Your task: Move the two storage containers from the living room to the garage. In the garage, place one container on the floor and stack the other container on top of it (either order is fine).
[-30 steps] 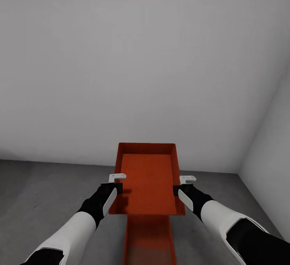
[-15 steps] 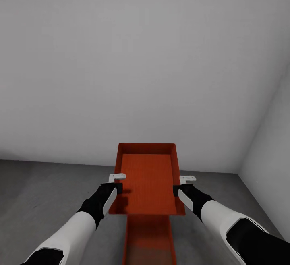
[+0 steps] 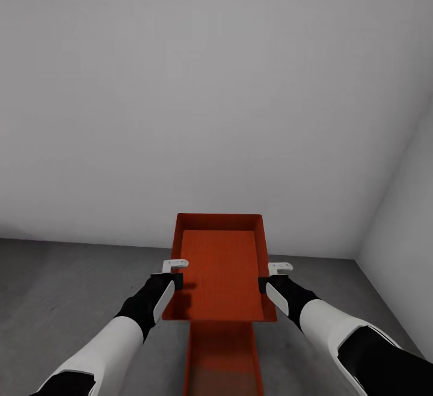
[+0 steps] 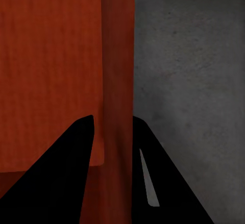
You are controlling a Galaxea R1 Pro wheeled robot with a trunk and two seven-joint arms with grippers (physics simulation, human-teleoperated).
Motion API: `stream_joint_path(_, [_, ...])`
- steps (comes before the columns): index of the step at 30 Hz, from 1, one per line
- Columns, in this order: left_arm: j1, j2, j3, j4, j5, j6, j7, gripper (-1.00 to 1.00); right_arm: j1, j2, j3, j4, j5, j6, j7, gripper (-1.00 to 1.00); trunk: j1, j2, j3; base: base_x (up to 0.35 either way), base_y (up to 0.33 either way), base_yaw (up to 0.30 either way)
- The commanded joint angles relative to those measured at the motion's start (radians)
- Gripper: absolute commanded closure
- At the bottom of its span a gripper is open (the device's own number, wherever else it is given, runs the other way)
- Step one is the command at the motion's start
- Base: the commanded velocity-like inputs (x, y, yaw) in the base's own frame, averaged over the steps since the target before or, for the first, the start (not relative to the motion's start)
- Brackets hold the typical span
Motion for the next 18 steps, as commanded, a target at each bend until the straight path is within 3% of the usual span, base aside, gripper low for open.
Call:
stream_joint_path(1, [0.0,0.002,0.003,-0.001,-0.018,0.012,0.013,1.0,-0.002,-0.019,-0.038,-0.004,0.029,0.007,-0.034,1.0,0.001,-0.002,-0.002,0.0,0.0,0.0])
stream_joint_path(18, [0.0,0.002,0.003,-0.001,-0.017,0.012,0.013,1.0,-0.002,-0.019,-0.038,-0.004,0.029,0.006,-0.033,1.0,0.001,-0.002,-0.005,0.0,0.0,0.0])
